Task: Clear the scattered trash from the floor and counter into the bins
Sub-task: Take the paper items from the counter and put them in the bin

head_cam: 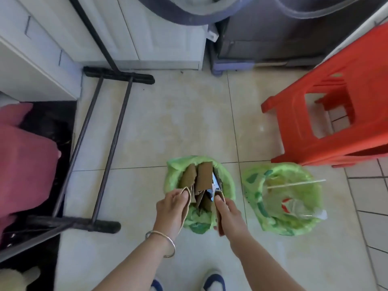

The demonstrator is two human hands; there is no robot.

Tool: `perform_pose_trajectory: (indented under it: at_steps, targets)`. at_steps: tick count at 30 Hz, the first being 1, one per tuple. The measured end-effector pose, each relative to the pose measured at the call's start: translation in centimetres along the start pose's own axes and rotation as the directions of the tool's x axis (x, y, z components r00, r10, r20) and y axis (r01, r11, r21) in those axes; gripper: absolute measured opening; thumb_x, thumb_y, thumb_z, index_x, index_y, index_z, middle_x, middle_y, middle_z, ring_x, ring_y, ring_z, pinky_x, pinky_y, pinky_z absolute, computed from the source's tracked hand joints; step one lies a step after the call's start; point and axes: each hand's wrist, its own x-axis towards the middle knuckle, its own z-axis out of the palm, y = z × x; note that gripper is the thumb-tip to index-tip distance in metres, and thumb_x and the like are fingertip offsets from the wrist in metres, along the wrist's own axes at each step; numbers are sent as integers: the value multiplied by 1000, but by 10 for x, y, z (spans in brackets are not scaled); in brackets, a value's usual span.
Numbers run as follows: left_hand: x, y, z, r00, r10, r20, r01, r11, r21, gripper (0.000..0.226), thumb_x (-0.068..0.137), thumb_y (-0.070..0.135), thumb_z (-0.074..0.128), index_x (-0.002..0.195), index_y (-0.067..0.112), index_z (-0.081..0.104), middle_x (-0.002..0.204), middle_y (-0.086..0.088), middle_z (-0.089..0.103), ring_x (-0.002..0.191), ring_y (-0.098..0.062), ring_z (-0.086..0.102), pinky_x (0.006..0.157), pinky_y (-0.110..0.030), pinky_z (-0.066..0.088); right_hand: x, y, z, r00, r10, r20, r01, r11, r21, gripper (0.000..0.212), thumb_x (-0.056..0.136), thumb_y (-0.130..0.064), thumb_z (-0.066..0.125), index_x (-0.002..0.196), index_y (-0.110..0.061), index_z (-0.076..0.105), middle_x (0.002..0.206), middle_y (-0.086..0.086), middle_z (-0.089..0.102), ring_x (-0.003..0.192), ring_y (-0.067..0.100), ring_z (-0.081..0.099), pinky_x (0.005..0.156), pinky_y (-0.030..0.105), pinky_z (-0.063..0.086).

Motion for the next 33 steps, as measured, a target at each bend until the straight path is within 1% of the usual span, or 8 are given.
perform_pose_trajectory:
  at_steps: [7,10,13,16,19,23,28,33]
  targets:
    - [84,-66,36,961,-276,-9,274,959,-63,84,61,82,26,123,30,51,129,-11,54,116,-33,54,103,-49,42,67,18,43,993,-13,118,29,990,-136,18,86,-54,51,81,-39,61,117,5,56,102,20,57,82,39,56]
    - [98,-70,41,930,-359,-74,348,928,-132,78,71,77,27,125,28,55,127,-13,59,111,-33,57,99,-49,46,85,19,47,995,-53,88,81,928,-365,25,85,-59,44,71,-43,58,109,4,58,110,26,55,91,43,52]
    - [100,-58,42,913,-369,-171,342,924,-170,61,84,65,34,115,20,60,122,-16,58,102,-33,55,89,-49,53,85,13,49,993,-104,49,113,804,-583,58,73,-74,29,95,-30,62,107,4,58,102,30,58,87,42,52]
    - [94,-53,42,965,-160,-207,195,968,159,57,84,62,41,123,23,54,125,-11,57,114,-34,54,97,-41,48,75,10,43,983,-167,80,169,630,-758,60,80,-71,32,107,-23,57,104,3,53,103,29,57,79,33,43]
    - [92,-56,36,991,-61,-119,120,798,591,52,84,48,49,133,34,41,120,-9,62,107,-33,60,90,-36,50,68,16,37,956,-237,172,247,340,-907,42,88,-51,46,117,-21,48,116,1,52,102,26,61,69,30,39]
    - [98,-70,35,989,-130,-65,144,826,545,15,82,35,53,97,36,55,93,-8,68,75,-27,71,73,-37,59,78,25,38,948,-158,277,288,53,-956,47,91,-6,43,136,-12,31,142,14,36,103,29,63,57,28,37]
    - [112,-72,41,979,-191,-77,204,953,223,13,83,18,67,96,16,65,93,-13,69,68,-24,70,53,-23,57,96,28,37,935,-128,332,341,57,-938,43,94,-4,40,136,-11,35,136,15,36,109,31,61,80,35,50]
    - [138,-80,48,993,-119,3,91,779,621,35,82,35,65,112,18,63,101,-9,72,91,-28,70,86,-36,55,128,35,40,942,-110,316,329,127,-936,38,94,-5,39,132,-11,39,108,16,40,113,34,58,86,39,49]
